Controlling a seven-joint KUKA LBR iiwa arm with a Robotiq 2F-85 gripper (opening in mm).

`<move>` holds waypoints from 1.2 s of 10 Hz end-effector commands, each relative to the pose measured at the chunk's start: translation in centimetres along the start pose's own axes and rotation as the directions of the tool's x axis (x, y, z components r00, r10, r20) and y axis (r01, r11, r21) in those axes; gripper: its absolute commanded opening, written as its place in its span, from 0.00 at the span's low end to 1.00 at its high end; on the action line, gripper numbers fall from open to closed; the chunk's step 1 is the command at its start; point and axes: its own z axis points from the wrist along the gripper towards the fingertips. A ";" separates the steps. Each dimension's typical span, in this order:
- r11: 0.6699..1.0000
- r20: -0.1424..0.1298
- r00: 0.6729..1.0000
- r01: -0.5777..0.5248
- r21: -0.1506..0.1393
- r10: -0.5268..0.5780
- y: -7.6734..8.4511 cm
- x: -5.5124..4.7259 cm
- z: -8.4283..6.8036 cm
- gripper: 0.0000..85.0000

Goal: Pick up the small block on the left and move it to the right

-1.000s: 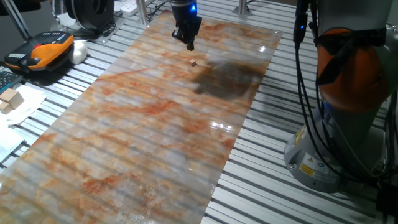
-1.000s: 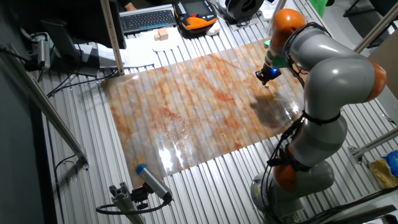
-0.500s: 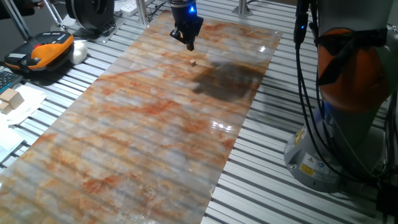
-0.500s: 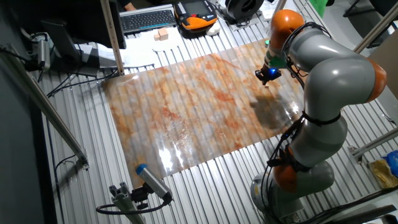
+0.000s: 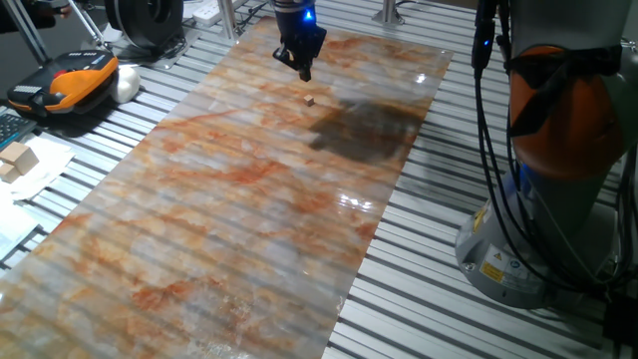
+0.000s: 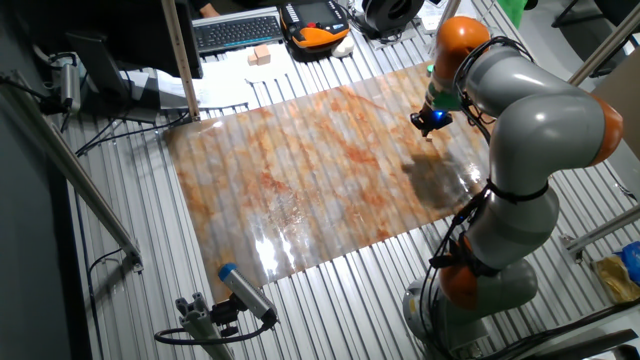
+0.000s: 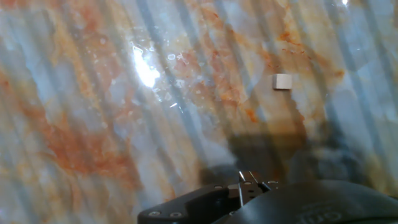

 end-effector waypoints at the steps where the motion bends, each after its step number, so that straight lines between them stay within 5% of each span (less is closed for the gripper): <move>1: 1.000 0.001 1.000 0.016 0.000 -0.016 0.0 0.0 0.0 0.00; 3: 0.995 0.030 0.995 0.091 0.039 -0.092 0.0 0.0 0.0 0.00; 5: 0.992 0.038 0.992 0.116 0.043 -0.118 -0.1 -0.1 0.0 0.00; 12: 0.987 0.039 0.987 0.157 -0.026 -0.156 -3.4 -2.7 1.3 0.00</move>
